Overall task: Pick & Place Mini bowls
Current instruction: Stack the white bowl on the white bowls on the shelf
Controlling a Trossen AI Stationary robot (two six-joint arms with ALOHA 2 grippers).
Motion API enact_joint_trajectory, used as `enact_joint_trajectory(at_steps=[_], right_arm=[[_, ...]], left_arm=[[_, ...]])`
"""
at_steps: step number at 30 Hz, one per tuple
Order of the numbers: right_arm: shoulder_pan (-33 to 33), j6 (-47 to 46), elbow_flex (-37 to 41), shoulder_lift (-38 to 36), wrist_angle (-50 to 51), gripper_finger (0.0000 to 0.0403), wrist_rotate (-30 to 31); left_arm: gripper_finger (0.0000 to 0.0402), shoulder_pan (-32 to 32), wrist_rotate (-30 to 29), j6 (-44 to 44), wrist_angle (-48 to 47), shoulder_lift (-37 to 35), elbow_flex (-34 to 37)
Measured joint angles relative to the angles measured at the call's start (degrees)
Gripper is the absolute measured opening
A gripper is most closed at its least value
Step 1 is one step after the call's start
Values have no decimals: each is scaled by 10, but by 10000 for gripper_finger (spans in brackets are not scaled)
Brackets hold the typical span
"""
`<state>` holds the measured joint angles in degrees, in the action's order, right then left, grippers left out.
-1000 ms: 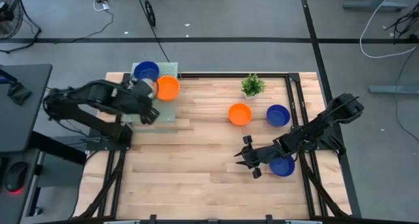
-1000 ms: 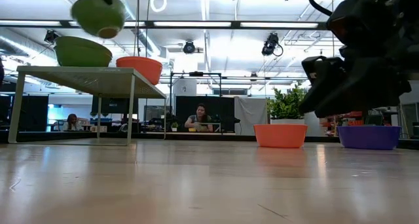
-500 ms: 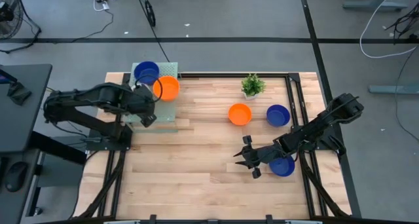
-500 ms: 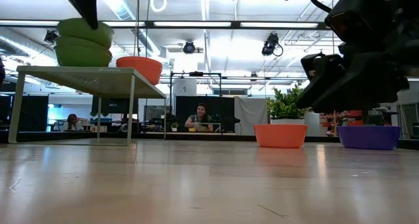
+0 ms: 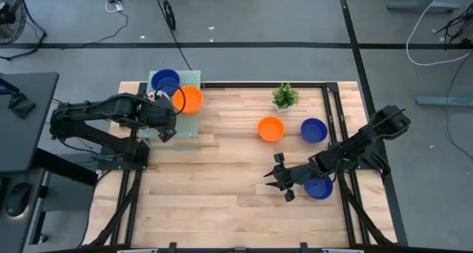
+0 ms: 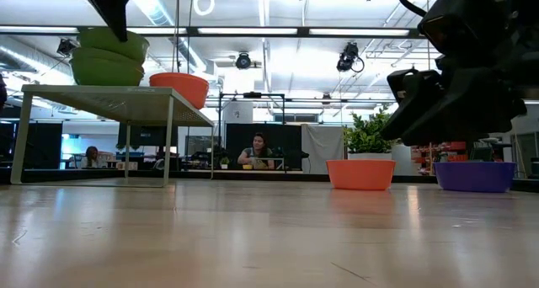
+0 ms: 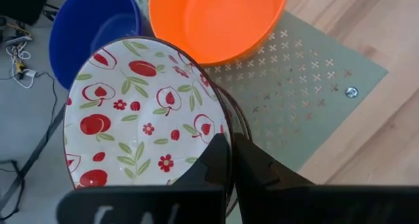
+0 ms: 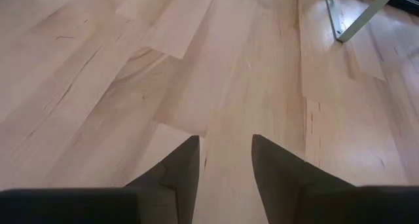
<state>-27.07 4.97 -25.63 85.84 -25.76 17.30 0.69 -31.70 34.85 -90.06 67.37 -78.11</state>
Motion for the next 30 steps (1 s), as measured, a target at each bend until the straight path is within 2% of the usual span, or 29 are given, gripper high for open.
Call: enact_joint_trajectory(at_steps=[16,30], right_arm=[[0,0,0,0,0,141,-1],[0,0,0,0,0,141,0]], left_arm=[[16,-9,17,-23,1,1,53],[41,-9,44,7,0,1,54]])
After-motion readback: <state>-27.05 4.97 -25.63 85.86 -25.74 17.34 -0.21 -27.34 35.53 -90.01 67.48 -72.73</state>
